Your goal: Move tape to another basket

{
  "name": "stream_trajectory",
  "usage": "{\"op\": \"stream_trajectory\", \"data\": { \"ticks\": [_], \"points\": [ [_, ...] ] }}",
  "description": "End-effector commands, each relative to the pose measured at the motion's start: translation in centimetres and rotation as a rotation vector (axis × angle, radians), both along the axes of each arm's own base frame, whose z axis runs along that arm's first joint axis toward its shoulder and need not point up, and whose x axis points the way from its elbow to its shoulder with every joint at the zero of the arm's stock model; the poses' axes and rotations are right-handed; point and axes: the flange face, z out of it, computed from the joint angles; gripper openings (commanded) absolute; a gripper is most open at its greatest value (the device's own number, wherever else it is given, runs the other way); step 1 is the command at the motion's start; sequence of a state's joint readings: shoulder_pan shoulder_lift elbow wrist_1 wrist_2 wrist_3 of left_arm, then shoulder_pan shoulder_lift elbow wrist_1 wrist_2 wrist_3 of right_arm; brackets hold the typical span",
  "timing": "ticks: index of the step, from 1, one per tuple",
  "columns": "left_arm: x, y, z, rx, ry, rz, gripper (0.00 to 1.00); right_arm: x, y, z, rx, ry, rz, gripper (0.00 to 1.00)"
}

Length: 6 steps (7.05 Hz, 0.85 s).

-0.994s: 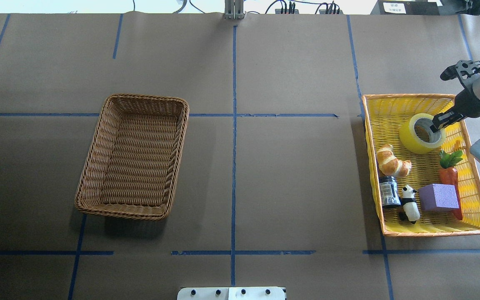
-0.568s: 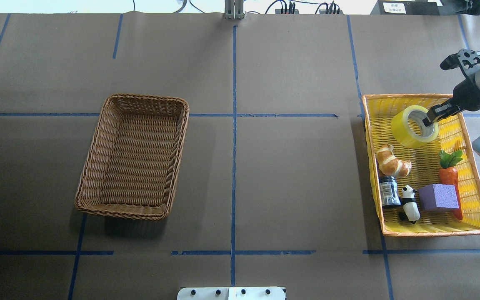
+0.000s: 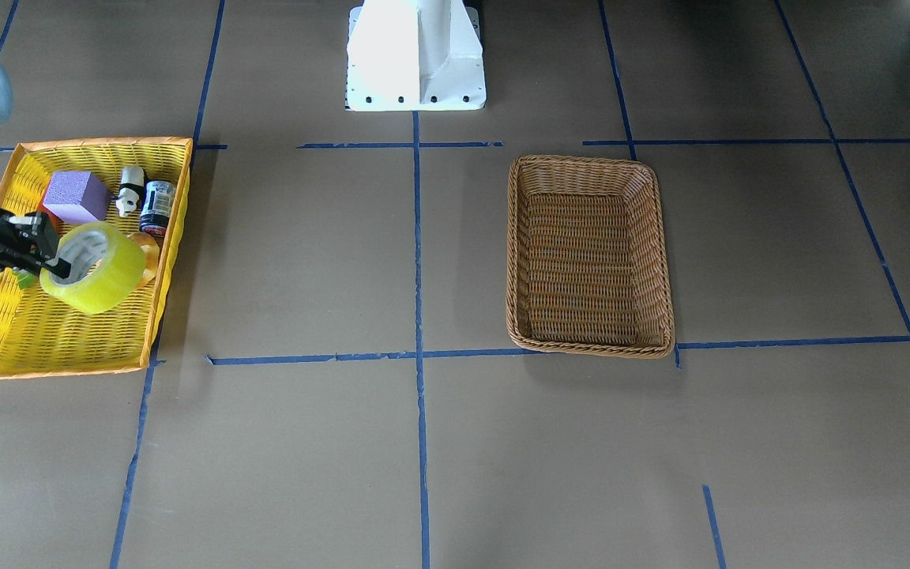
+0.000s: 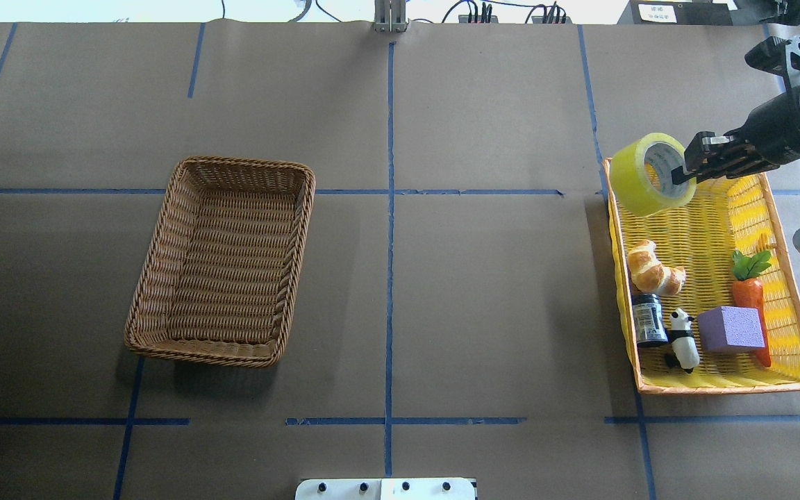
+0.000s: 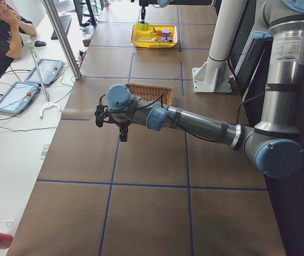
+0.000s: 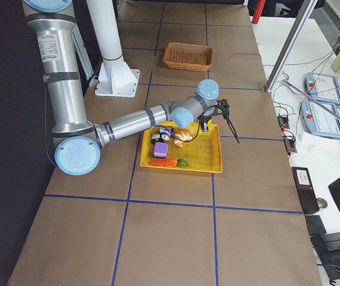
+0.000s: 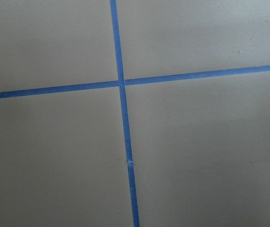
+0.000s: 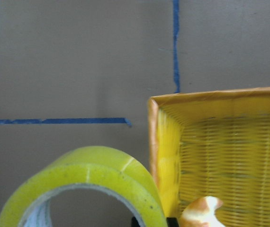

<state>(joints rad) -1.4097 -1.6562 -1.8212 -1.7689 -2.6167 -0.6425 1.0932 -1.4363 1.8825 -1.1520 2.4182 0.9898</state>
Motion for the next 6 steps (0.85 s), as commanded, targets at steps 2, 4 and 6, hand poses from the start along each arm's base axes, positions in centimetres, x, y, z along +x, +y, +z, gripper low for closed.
{"op": "stream_trajectory", "data": {
  "ticks": [2, 4, 6],
  "points": [
    [12.1, -0.8, -17.7, -0.083, 0.227, -0.012, 1.00, -4.3, 5.8, -6.6, -0.152, -0.310, 0.056, 0.00],
    [17.5, 4.6, -24.5, -0.046, 0.301, -0.007, 1.00, -7.4, 9.4, -9.8, -0.196, -0.493, 0.049, 0.00],
    [21.1, 9.1, -28.6, -0.037, 0.449, -0.017, 1.00, -11.6, 12.3, -13.8, -0.179, -0.635, 0.049, 0.00]
  ]
}}
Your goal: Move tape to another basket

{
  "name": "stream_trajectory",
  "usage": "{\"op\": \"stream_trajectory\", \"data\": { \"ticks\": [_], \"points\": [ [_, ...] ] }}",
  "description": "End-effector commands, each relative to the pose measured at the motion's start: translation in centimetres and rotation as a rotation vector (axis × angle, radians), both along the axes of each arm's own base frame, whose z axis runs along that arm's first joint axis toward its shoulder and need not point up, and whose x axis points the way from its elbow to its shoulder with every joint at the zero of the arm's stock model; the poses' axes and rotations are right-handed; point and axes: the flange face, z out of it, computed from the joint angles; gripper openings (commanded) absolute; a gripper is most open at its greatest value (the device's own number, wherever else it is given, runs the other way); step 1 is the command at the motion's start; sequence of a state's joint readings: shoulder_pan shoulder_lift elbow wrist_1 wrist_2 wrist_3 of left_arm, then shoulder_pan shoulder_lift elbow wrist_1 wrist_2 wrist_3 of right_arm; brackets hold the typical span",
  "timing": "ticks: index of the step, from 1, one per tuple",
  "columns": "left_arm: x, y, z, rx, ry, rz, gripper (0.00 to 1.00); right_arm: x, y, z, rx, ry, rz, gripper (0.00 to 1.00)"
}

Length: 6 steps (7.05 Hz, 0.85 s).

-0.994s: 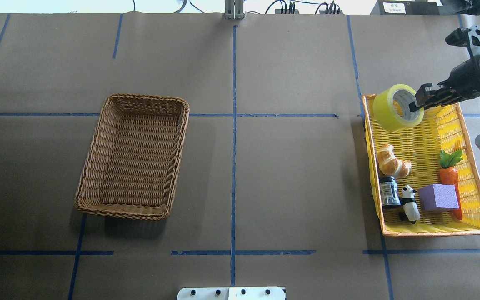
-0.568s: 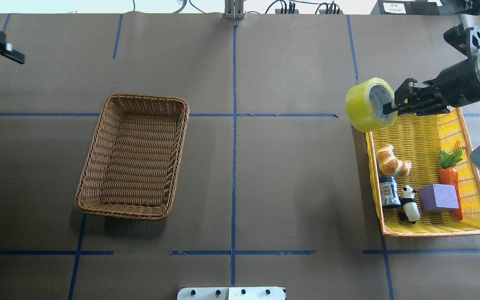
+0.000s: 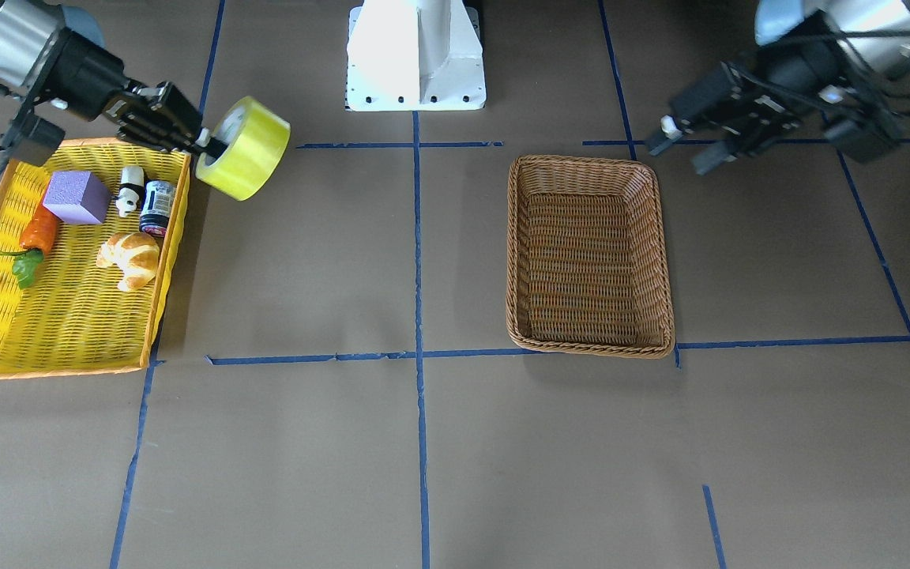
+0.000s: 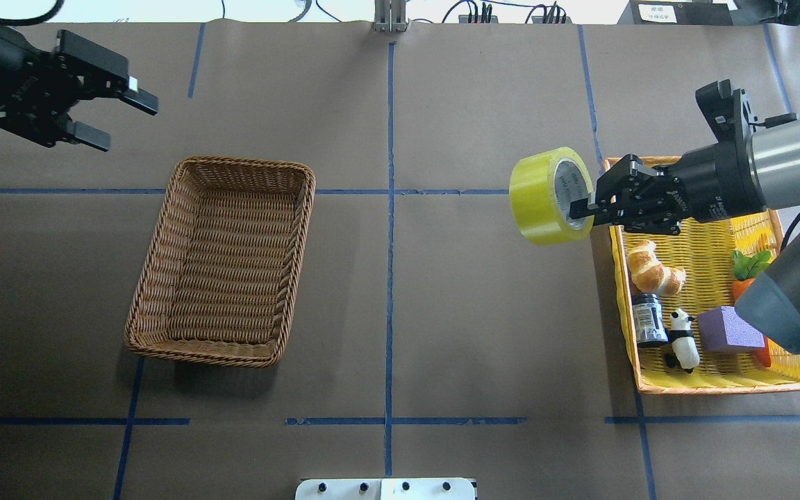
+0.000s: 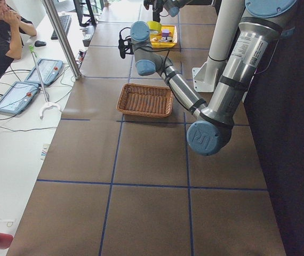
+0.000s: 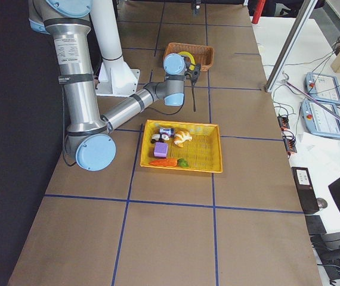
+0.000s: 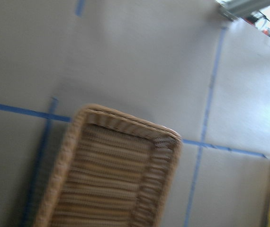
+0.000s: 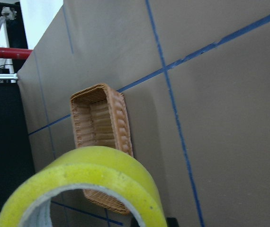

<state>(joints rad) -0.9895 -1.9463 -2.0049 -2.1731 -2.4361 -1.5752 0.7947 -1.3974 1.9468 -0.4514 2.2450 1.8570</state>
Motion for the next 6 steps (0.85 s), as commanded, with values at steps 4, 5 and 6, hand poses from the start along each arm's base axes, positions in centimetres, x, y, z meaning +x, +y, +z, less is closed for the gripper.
{"op": "stream_trajectory", "data": {
  "ticks": [4, 5, 6],
  "points": [
    [5.2, 8.3, -5.5, -0.087, 0.584, -0.084, 1.00, -4.6, 6.2, -7.1, 0.069, -0.311, -0.103, 0.00],
    [5.1, 9.2, -5.6, -0.070, 0.641, -0.057, 1.00, -4.7, 6.1, -7.7, 0.060, -0.326, -0.102, 0.00],
    [5.4, 10.0, -5.9, -0.056, 0.691, -0.050, 1.00, -4.9, 5.9, -8.8, 0.051, -0.346, -0.108, 0.00]
  ]
}}
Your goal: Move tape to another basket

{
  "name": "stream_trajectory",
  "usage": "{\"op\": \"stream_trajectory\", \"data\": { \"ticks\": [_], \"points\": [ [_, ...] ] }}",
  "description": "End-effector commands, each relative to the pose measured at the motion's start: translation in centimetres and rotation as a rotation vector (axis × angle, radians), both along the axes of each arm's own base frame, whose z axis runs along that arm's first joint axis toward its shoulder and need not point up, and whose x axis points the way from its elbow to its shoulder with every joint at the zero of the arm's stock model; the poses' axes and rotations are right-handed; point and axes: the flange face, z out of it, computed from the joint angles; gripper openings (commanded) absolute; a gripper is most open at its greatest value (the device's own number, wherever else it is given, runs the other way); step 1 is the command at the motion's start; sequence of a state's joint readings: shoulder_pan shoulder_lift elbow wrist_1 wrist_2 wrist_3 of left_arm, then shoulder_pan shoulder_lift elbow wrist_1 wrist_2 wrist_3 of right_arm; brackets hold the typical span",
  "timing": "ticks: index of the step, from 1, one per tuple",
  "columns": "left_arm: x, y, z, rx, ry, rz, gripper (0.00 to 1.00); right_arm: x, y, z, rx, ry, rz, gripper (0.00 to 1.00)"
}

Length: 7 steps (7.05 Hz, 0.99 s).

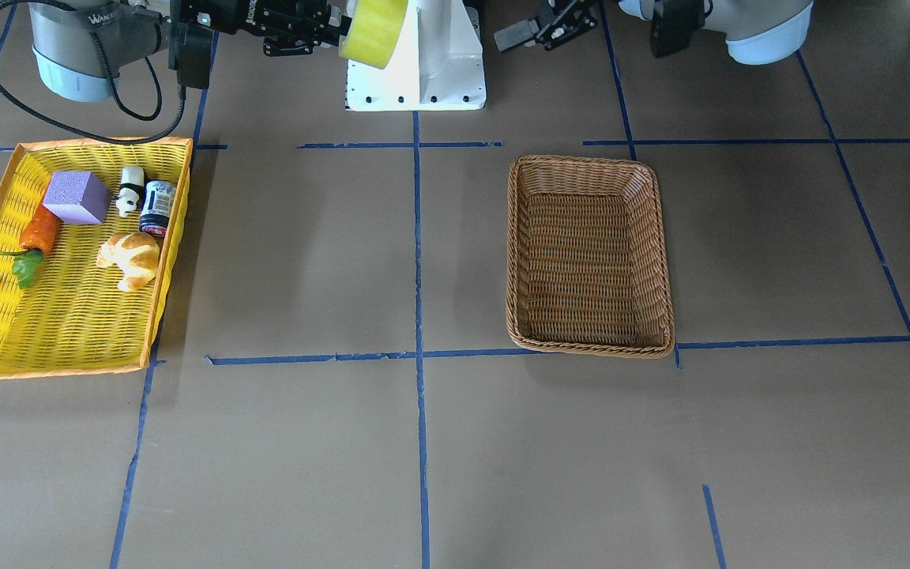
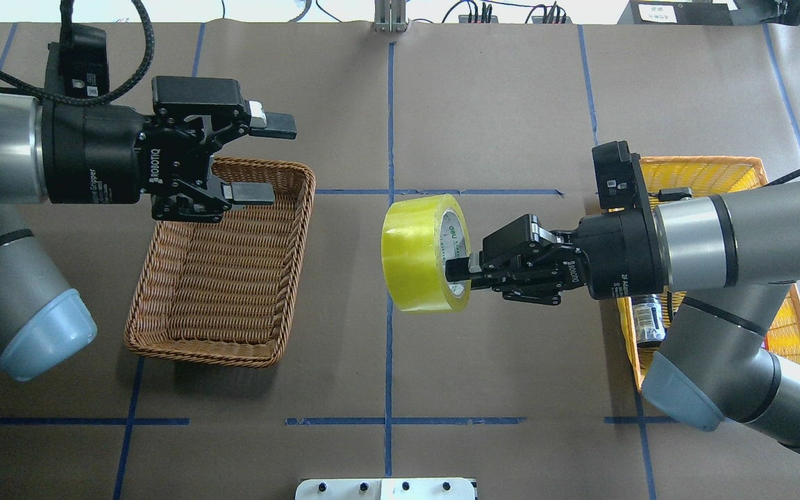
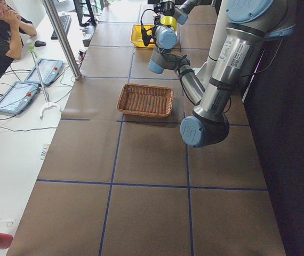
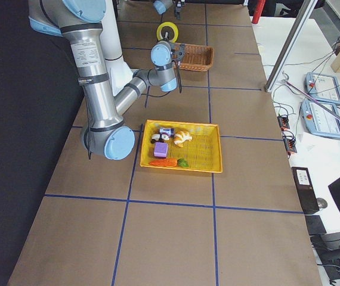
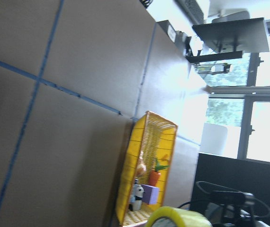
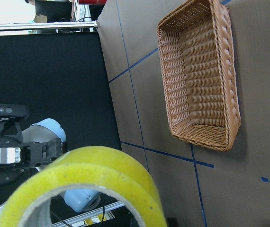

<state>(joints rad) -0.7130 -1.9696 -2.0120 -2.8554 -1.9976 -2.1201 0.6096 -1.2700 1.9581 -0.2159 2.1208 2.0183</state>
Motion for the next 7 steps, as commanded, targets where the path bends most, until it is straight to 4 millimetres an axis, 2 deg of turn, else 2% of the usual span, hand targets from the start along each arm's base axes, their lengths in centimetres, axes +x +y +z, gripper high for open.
{"op": "stream_trajectory", "data": {
  "ticks": [1, 2, 3, 5, 7],
  "points": [
    [1.0, 2.5, -0.5, 0.029, 0.165, 0.012, 1.00, -0.5, -0.2, -2.5, -0.029, -0.050, -0.028, 0.00],
    [1.8, 3.9, -0.6, 0.026, 0.238, 0.013, 1.00, -0.6, -0.5, -3.9, -0.090, -0.079, -0.048, 0.00],
    [1.9, 4.0, -0.8, 0.027, 0.244, 0.017, 1.00, -0.6, -0.6, -4.4, -0.122, -0.099, -0.044, 0.00],
    [1.8, 4.2, -1.1, 0.045, 0.275, 0.019, 1.00, -0.1, -0.4, -4.5, -0.176, -0.140, -0.089, 0.00],
    [1.8, 4.3, -1.4, 0.052, 0.288, 0.020, 1.00, -0.4, 0.0, -4.4, -0.172, -0.150, -0.102, 0.00]
  ]
}}
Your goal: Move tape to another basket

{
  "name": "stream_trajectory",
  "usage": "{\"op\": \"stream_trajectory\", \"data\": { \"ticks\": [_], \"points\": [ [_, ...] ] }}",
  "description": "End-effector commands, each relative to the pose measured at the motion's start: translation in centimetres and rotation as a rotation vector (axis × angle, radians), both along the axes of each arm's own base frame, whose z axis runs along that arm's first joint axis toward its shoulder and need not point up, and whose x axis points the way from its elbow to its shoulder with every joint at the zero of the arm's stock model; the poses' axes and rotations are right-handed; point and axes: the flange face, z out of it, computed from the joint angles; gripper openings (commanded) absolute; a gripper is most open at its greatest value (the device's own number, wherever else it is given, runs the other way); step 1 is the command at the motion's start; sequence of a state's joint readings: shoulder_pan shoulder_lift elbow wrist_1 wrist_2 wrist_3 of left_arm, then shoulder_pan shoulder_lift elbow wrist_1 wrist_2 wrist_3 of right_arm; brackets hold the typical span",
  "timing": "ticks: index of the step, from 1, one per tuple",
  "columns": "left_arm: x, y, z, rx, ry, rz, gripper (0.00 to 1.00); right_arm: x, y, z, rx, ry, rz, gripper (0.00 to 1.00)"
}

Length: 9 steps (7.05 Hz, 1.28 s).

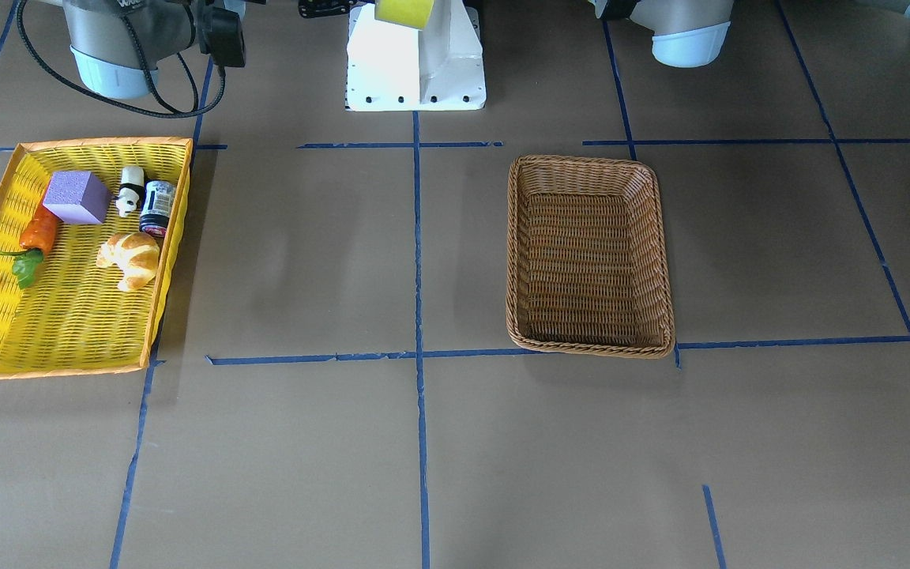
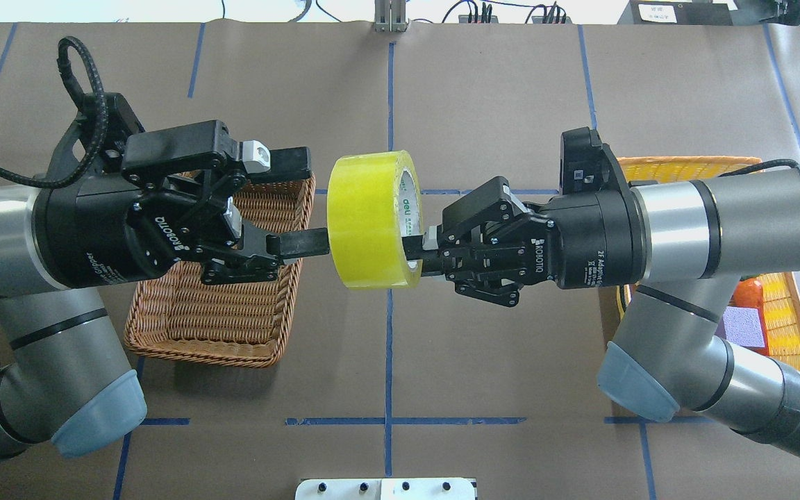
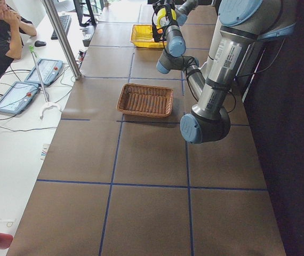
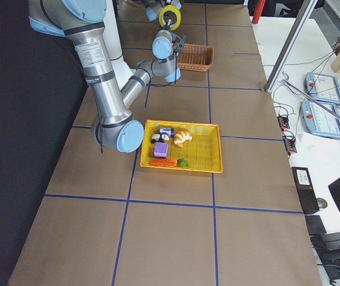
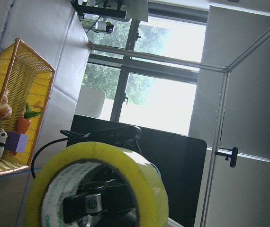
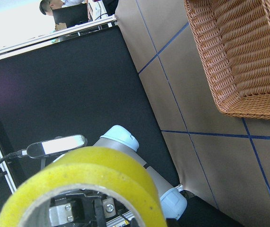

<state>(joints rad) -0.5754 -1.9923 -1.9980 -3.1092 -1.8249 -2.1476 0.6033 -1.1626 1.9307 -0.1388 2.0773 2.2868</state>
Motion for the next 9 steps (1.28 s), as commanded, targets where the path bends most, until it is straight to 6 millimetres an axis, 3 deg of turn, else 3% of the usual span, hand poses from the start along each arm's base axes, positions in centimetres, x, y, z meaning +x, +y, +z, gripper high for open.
{"op": "stream_trajectory", "data": {
  "ticks": [1, 4, 7, 8, 9],
  "points": [
    [0.1, 0.1, -0.4, 0.007, 0.012, 0.003, 1.00, -0.4, 0.4, 0.0, -0.003, -0.007, -0.017, 0.00],
    [0.9, 0.4, -0.9, 0.002, 0.035, 0.010, 1.00, -1.0, 1.1, -0.4, 0.002, -0.014, -0.037, 0.00],
    [1.1, 0.5, -0.9, 0.002, 0.032, 0.011, 0.80, -1.5, 1.5, -0.5, 0.004, -0.016, -0.050, 0.00],
    [1.1, 0.4, -0.9, 0.002, 0.032, 0.011, 0.66, -1.5, 1.5, -0.5, 0.005, -0.017, -0.050, 0.00],
    [1.2, 0.5, -0.9, 0.002, 0.032, 0.013, 0.29, -1.4, 1.6, -0.8, 0.010, -0.022, -0.049, 0.06]
  ]
}}
